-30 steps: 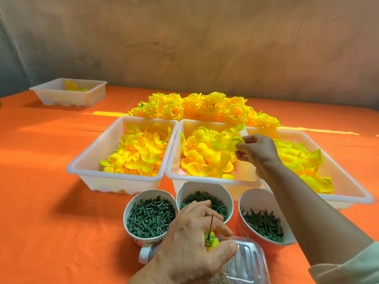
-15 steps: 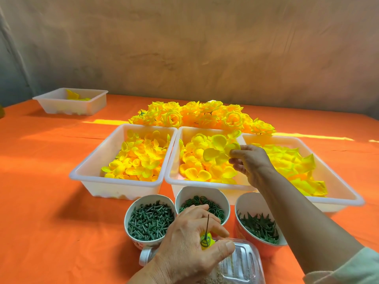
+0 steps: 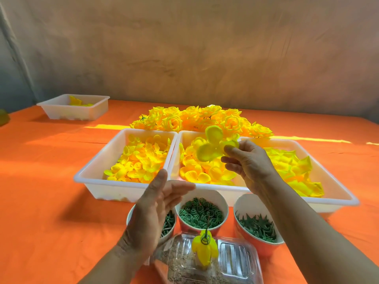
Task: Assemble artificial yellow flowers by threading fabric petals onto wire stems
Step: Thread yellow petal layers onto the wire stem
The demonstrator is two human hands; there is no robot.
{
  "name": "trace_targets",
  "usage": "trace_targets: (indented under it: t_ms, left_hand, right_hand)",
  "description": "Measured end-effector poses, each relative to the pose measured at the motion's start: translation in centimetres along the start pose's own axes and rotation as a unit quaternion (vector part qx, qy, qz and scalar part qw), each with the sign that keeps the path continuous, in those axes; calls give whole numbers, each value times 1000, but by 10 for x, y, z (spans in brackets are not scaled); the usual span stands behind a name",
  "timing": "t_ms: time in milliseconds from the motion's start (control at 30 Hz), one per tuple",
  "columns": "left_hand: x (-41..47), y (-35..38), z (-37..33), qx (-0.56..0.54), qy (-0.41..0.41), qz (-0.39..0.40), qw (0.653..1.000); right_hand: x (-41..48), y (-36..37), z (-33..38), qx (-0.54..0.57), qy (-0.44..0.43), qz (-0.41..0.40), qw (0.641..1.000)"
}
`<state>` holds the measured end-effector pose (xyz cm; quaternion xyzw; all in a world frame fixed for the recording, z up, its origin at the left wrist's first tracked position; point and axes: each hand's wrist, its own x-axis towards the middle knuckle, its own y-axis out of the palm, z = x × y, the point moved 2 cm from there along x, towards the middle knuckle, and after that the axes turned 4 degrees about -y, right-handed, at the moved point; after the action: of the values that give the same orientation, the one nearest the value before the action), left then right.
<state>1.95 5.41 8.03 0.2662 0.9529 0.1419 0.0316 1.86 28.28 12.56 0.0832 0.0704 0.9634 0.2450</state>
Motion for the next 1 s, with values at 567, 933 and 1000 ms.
trace_targets:
  t_ms: [567,933,1000]
  left_hand:
    - [11,22,-41,27,-226,33,973]
    - [8,20,-50,-49,-71,-15,996]
    - [5,22,-51,-41,-64,-8,997]
  right_hand:
    - [-87,21,13,-215,-481,-21,850]
    - [-97,22,10,-96,-292,22,951]
    - [-98,21,14,-55,-203,38,977]
